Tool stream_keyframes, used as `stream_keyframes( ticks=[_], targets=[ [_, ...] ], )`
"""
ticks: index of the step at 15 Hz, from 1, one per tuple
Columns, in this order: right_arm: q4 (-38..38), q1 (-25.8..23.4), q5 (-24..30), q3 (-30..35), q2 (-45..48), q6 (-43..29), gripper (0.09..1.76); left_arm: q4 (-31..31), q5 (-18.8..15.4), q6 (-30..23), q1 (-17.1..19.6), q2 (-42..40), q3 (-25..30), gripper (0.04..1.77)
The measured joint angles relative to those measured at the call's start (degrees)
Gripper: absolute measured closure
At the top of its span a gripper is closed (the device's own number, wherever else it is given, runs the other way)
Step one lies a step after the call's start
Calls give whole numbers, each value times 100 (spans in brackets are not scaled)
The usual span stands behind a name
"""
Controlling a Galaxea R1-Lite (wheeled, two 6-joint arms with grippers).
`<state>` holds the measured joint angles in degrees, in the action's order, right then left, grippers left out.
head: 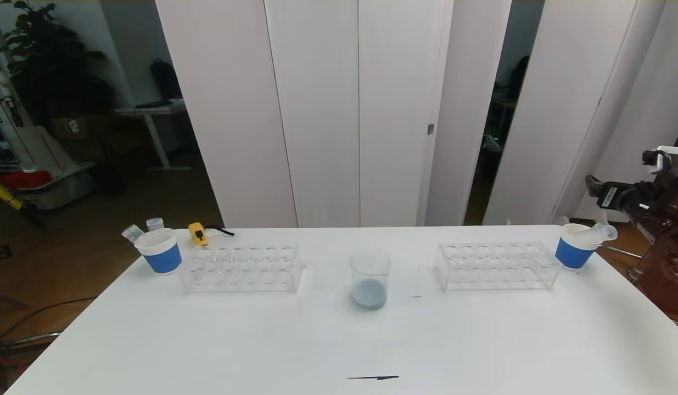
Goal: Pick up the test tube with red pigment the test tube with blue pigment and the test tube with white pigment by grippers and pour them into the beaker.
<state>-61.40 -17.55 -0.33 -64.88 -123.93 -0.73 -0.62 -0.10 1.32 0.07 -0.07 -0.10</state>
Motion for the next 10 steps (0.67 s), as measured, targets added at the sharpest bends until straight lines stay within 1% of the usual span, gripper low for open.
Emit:
stream_keyframes(
  ticks=[4,7,8,10],
  targets=[
    [881,-269,396,39,1092,-9,12,2,0,0,0,0,0,6],
    [1835,-441,752,105,2060,-11,12,0,2,0,0,0,0,6],
    [2339,-505,950,188,2598,-12,12,0,0,0,0,0,0,6],
    [2968,-549,1133,389,3380,-15,12,0,0,0,0,0,0,6]
  ],
)
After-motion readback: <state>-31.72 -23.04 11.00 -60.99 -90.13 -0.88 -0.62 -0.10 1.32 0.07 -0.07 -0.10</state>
